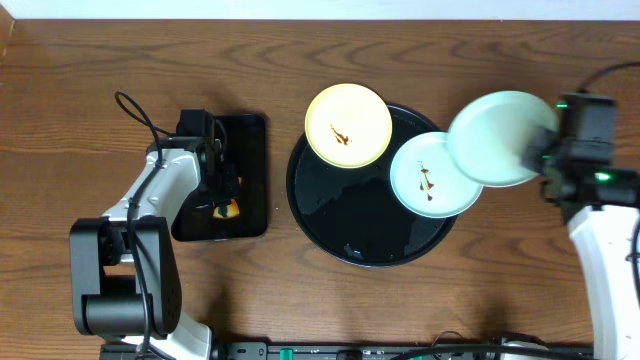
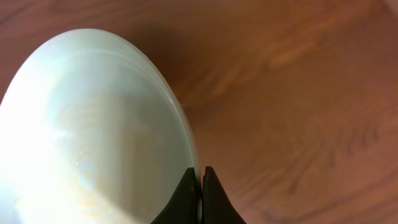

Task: Clean dirty plates on tray and stack at the side
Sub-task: 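Place the green plate on the table right of the tray, release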

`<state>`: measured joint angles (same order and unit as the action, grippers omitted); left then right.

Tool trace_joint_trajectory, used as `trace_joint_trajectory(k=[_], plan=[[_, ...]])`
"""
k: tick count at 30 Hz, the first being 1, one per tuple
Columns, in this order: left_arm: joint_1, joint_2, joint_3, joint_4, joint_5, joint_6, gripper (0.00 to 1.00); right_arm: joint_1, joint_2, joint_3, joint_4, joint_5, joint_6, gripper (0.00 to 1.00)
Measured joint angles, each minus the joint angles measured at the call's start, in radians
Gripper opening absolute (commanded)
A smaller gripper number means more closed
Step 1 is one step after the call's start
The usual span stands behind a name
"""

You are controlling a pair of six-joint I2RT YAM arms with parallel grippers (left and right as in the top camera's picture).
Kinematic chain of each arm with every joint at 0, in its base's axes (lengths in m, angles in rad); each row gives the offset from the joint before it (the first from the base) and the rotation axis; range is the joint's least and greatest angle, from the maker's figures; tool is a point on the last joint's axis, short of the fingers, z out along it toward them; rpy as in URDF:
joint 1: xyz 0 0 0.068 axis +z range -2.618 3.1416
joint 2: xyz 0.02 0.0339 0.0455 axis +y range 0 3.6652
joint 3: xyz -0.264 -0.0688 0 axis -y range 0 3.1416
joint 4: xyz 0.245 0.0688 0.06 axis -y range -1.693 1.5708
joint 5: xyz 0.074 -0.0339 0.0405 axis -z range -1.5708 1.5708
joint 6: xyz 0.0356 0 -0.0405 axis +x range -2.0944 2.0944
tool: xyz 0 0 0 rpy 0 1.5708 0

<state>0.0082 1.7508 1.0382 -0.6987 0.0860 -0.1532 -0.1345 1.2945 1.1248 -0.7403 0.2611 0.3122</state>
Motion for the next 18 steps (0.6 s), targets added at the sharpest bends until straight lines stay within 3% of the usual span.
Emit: trace_joint_trajectory(k=[7,18], plan=[[0.000,0.000,0.000,0.000,0.000,0.000,0.08,-0.257,0.076,0.000,-0.006,-0.158,0.044,0.01],[0.000,0.000,0.000,-0.003,0.000,0.000,0.08,-0.372,0.288,-0.008,0.048,-0.217,0.128,0.01]])
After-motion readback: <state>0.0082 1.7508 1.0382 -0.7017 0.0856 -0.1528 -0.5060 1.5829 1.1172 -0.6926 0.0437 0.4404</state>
